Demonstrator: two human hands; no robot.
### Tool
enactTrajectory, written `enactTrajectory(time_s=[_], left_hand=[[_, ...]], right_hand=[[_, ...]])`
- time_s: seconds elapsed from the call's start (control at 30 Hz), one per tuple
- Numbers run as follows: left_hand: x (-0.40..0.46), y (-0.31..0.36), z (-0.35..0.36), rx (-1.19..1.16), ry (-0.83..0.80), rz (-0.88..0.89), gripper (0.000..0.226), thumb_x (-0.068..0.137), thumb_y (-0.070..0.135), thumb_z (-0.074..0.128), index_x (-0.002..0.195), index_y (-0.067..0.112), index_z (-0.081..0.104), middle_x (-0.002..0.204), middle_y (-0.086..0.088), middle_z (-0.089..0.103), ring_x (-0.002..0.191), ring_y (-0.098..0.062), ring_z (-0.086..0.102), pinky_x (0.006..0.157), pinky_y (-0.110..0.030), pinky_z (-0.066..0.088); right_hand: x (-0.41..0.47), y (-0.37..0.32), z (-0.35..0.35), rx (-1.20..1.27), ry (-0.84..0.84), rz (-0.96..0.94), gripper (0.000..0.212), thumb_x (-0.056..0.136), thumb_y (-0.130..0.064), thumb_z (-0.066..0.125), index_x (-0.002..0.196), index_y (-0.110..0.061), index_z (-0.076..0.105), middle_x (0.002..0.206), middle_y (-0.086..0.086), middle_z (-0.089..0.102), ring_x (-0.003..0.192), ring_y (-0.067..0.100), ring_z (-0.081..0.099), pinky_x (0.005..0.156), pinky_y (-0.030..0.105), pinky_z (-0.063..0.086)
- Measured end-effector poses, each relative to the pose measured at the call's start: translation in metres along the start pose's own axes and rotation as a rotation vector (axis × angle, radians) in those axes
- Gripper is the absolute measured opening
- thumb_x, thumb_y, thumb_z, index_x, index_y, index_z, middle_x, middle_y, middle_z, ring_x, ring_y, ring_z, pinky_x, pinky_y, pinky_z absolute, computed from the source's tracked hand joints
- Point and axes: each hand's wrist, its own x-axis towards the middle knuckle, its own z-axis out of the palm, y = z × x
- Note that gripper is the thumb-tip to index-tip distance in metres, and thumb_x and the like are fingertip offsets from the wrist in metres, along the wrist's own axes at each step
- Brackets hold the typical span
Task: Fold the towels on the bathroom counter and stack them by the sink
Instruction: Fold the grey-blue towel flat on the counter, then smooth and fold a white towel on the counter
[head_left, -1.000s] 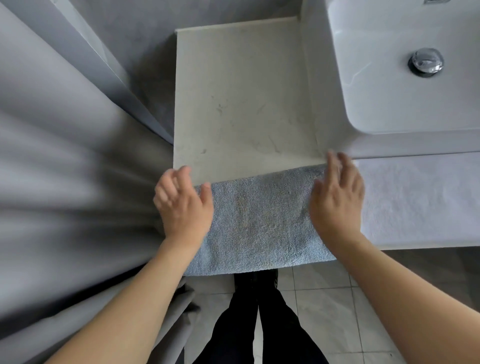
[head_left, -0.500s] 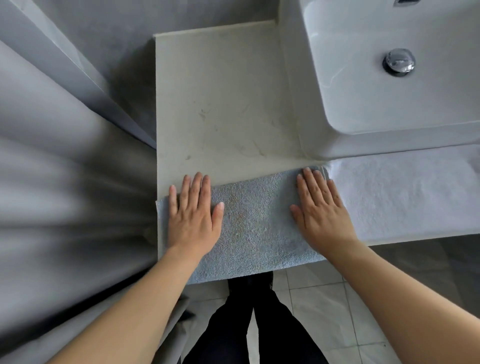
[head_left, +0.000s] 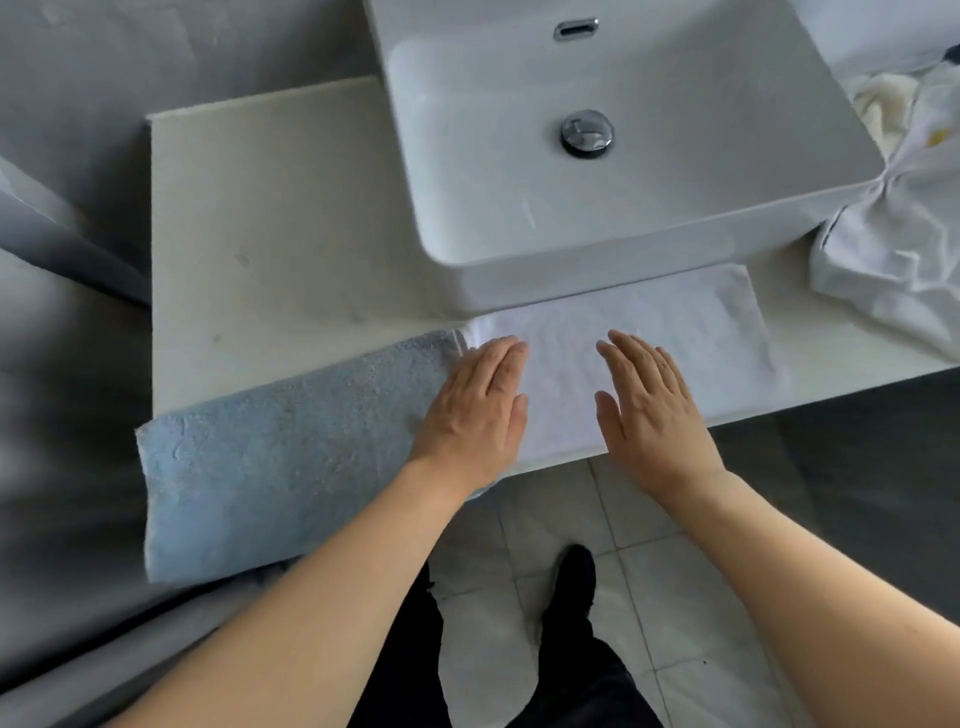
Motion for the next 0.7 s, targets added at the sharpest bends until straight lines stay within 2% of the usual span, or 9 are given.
enactTrajectory(time_s=[0.1,0.27,0.37,0.5,0.7], left_hand=[[0.030,0.043,0.023,0.007,0.009,-0.016,0.051,0.096,0.013,0.056,0.142,-0.005,0.044,0.146,-0.020,0.046,0.135,-0.034,0.044,0.119,-0.042,0.028],[0.066,0.107,0.052,-0.012,-0.026,-0.003,0.052,0.101,0.019,0.049,0.148,0.000,0.037,0.152,-0.013,0.039,0.142,-0.026,0.035,0.123,-0.033,0.013],[0.089,0.138,0.059,-0.039,-0.026,0.025,0.050,0.100,0.017,0.051,0.145,0.000,0.041,0.150,-0.013,0.042,0.140,-0.026,0.037,0.123,-0.034,0.016],[0.136,0.176,0.072,-0.071,-0.040,0.113,0.045,0.097,0.012,0.053,0.140,-0.001,0.048,0.145,-0.016,0.046,0.134,-0.031,0.044,0.118,-0.036,0.028],[0.211,0.245,0.109,-0.115,-0.074,0.143,0.050,0.092,0.012,0.053,0.141,0.004,0.047,0.150,-0.015,0.039,0.134,-0.032,0.039,0.115,-0.036,0.028]], right_hand=[[-0.014,0.059,-0.022,0.028,-0.006,0.059,0.052,0.099,-0.017,0.046,0.148,-0.005,0.035,0.156,0.011,0.030,0.145,0.027,0.026,0.122,0.040,0.012],[-0.026,0.138,-0.060,0.118,0.059,0.203,0.052,0.094,-0.012,0.050,0.145,-0.006,0.039,0.151,0.011,0.037,0.138,0.029,0.034,0.118,0.041,0.021],[-0.018,0.177,-0.075,0.132,0.097,0.275,0.053,0.093,-0.011,0.052,0.144,-0.006,0.039,0.150,0.011,0.037,0.137,0.030,0.035,0.116,0.042,0.025],[-0.006,0.232,-0.087,0.122,0.182,0.358,0.054,0.090,-0.010,0.053,0.143,-0.006,0.040,0.148,0.012,0.039,0.136,0.031,0.035,0.114,0.045,0.027],[0.022,0.318,-0.107,0.152,0.203,0.417,0.061,0.085,-0.004,0.052,0.143,-0.005,0.035,0.150,0.013,0.035,0.138,0.031,0.031,0.115,0.043,0.026]])
